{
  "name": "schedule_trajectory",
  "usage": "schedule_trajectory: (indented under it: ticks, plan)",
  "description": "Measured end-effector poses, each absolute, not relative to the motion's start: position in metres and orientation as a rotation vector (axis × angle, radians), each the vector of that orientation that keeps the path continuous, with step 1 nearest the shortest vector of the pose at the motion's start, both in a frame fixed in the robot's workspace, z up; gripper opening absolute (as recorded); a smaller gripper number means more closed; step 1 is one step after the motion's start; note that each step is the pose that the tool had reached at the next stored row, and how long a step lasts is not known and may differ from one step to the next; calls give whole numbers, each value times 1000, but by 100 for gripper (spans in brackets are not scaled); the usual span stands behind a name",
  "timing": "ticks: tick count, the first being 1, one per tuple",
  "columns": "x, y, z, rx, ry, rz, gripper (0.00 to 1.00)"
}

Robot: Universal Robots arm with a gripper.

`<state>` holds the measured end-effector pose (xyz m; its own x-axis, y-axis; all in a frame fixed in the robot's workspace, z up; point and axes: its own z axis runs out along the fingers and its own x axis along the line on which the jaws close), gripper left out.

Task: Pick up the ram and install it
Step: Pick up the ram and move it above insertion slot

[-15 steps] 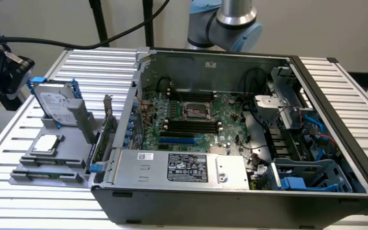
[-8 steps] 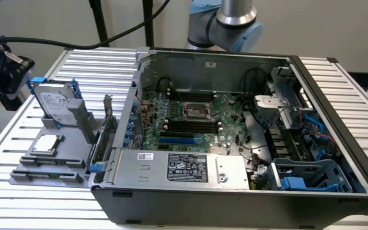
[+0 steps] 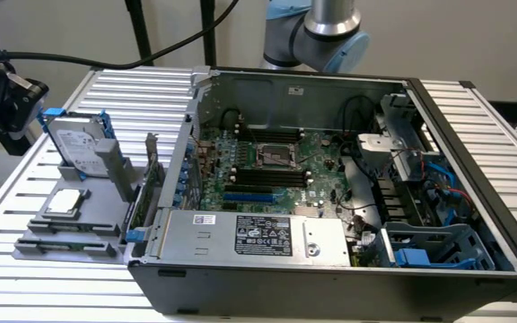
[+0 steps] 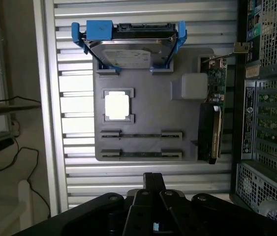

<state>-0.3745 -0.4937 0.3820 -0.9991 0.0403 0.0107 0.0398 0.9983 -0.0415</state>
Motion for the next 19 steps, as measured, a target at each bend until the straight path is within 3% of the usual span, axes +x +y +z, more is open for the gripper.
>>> schedule_trajectory:
  ticks: [19]
  plan:
    - [-375, -494, 377, 472, -3101, 67, 11]
